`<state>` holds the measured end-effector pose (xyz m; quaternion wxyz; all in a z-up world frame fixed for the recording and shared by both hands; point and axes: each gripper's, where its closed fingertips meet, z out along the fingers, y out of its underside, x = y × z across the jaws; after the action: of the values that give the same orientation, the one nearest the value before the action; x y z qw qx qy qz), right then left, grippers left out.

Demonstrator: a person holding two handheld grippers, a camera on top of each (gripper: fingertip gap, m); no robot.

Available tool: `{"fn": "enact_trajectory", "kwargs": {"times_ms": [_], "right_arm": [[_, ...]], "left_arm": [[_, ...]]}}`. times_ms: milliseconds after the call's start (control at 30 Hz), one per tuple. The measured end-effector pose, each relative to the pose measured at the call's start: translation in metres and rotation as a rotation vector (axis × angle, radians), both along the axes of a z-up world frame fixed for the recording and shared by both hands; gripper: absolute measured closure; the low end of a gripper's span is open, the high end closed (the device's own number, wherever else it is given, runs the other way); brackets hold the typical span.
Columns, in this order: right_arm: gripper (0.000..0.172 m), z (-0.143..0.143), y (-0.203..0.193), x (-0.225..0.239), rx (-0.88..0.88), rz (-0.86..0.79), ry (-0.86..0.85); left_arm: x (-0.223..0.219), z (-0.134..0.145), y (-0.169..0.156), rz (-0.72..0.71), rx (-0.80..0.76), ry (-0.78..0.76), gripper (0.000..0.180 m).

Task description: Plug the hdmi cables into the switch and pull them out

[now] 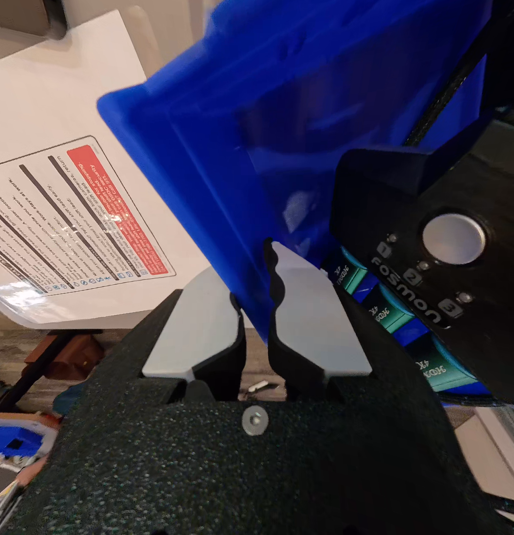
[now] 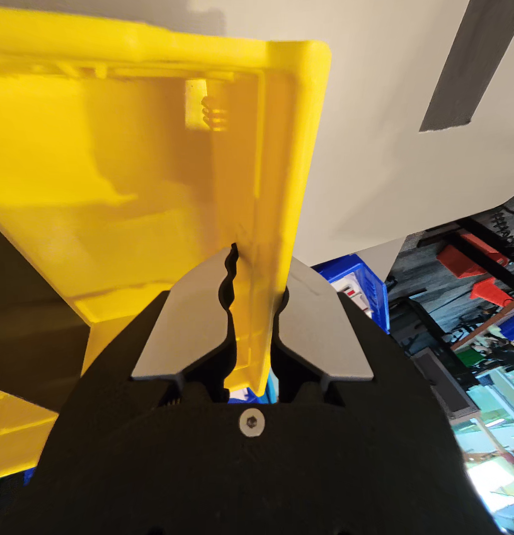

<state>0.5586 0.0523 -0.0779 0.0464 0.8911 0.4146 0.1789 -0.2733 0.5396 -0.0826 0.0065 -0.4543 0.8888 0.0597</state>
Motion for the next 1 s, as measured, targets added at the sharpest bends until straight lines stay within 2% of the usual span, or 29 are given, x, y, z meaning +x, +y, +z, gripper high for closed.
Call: {"fn": "enact_trajectory", "kwargs": {"times_ms": [300,667,767,833,1000], "right_arm": [[0.148,0.000,0.025,0.001,-0.038,0.060,-0.043],[0.142,0.005,0.027,0.001,0.023,0.019,-0.057],[0.142,0.015,0.028,0.006,0.064,0.027,-0.111],[0.142,0.026,0.029,0.007,0.099,0.031,-0.127],[0.142,0.061,0.028,0.005,0.217,0.020,-0.161]], "left_arm": [[-0.001,0.000,0.006,0.036,0.029,-0.012,0.166],[0.000,0.000,0.010,0.085,0.103,-0.078,0.152],[0.004,0.005,0.012,0.097,0.144,-0.127,0.150],[0.007,0.015,0.017,0.112,0.191,-0.178,0.141],[0.008,0.042,0.018,0.149,0.254,-0.288,0.142]]}}
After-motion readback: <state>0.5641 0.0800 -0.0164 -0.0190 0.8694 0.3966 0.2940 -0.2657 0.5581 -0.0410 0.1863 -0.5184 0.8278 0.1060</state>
